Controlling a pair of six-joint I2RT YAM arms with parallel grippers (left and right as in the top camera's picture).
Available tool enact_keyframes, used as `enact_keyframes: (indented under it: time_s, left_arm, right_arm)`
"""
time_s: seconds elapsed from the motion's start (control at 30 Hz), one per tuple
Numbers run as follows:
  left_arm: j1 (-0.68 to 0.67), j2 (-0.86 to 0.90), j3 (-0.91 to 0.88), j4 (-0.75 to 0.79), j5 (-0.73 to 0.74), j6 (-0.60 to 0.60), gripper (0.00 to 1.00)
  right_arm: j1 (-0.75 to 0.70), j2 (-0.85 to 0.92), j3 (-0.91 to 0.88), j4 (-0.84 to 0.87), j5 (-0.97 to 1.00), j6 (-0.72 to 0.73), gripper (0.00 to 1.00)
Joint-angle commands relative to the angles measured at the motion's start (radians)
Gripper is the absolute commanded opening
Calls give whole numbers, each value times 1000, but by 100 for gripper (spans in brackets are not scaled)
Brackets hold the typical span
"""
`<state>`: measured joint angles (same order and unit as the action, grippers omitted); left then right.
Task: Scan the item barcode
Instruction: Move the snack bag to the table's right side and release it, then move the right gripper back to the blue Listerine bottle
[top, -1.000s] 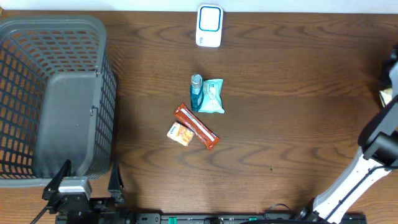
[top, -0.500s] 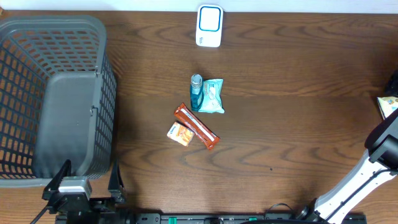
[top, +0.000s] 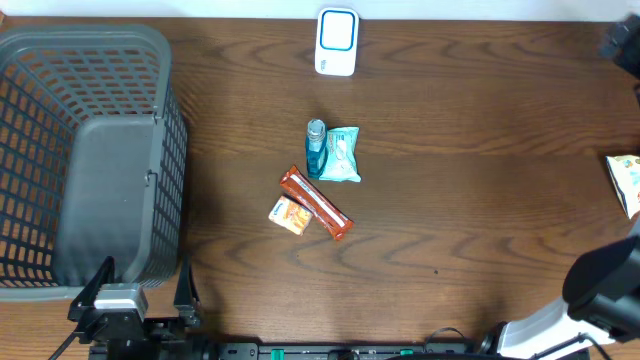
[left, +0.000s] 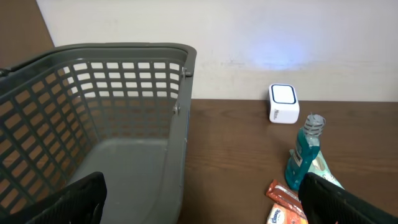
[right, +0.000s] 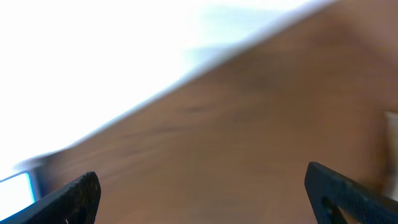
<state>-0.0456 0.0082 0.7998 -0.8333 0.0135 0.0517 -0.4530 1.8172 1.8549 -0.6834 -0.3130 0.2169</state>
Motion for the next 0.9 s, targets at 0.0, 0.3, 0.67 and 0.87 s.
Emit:
enact_keyframes:
  time_s: [0.0,0.3,0.67,0.87]
  left_arm:
    - [6,-5,4,3,5,-5,98]
    - [6,-5,4,3,5,-5,97]
    - [6,-5,4,3,5,-5,98]
    - [6,-5,4,3,5,-5,98]
  right_arm:
    - [67,-1,2,10,-485,-30,99]
    - [396,6,0,-387,-661,-1133,99]
    - [764,18,0,-445,-306,-1337,96]
    - [889,61,-2,-367,-215,-1284,74]
